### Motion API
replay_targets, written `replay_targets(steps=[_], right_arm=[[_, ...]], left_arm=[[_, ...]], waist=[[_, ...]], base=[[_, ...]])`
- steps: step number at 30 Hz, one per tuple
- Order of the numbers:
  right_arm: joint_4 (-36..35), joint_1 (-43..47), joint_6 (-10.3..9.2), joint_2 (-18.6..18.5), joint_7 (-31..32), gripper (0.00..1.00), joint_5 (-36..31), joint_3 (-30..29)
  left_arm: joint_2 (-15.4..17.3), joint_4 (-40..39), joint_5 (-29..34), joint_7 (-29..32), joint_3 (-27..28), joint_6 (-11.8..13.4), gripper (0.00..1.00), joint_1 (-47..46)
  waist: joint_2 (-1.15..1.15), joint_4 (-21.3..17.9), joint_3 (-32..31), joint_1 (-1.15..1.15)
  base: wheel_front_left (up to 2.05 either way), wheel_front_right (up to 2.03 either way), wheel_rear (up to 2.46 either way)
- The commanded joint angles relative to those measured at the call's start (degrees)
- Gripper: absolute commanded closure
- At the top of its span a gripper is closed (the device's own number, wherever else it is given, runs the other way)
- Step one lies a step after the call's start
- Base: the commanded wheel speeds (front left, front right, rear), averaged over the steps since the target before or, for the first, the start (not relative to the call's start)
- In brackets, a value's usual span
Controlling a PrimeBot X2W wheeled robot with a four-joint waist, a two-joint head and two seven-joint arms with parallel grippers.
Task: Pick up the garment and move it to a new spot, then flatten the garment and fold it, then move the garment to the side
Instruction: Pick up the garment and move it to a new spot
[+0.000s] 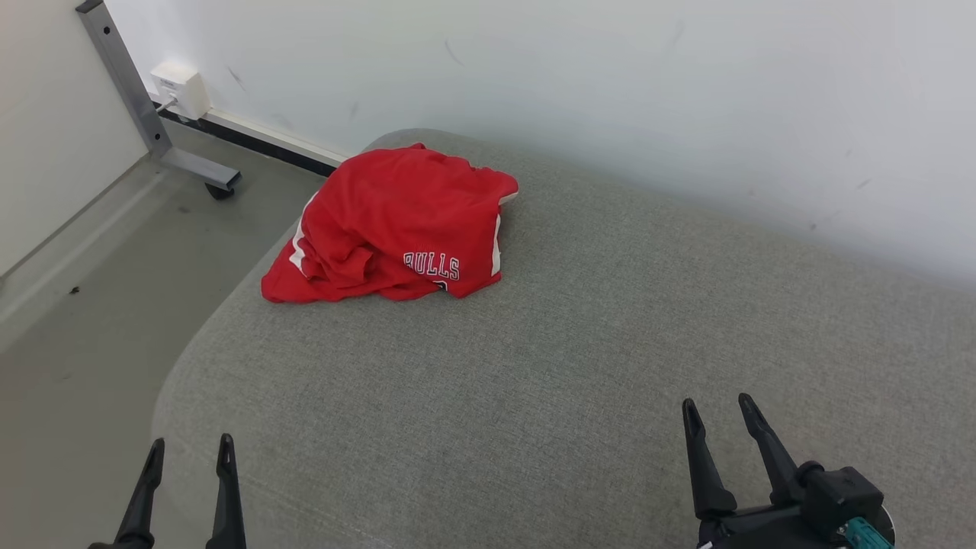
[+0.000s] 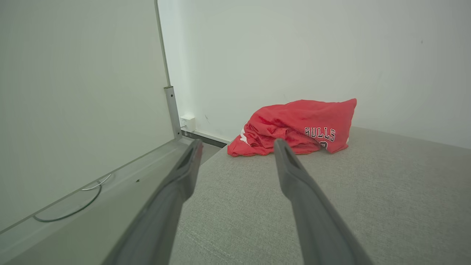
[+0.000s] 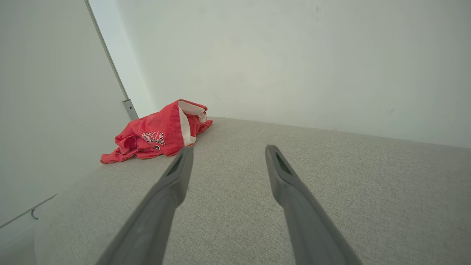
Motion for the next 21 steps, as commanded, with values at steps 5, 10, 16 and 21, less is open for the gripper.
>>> replay_targets(steps=[5, 10, 16, 21], right_arm=[[0.55, -0.59, -0.12, -0.14, -0.04, 0.00, 0.16, 0.56], [0.34, -0.05, -0.12, -0.14, -0.04, 0.00, -0.35, 0.19], [-0.06, -1.73, -0.12, -0.18, -0.04, 0.00, -1.86, -0.58], [-0.82, -3.44, -0.12, -1.31, -0.04, 0.00, -3.22, -1.24]], left_arm=[[-0.63, -0.41, 0.93, -0.20, 1.00, 0.40, 0.00, 1.27], [-0.68, 0.44, 1.08, -0.20, 1.49, 0.41, 0.00, 0.11], [0.15, 0.67, 0.36, -0.20, 2.41, 0.27, 0.00, -3.94], [2.36, 1.86, -1.48, -0.19, 3.54, 0.16, 0.00, -11.94]], waist=[[0.00, -0.02, -0.36, 0.00], [0.00, -1.26, -0.11, 0.00], [0.00, -4.19, 2.26, 0.00], [0.00, -8.67, 6.61, 0.00]], base=[[0.00, 0.00, 0.00], [0.00, 0.00, 0.00], [0.00, 0.00, 0.00], [0.00, 0.00, 0.00]])
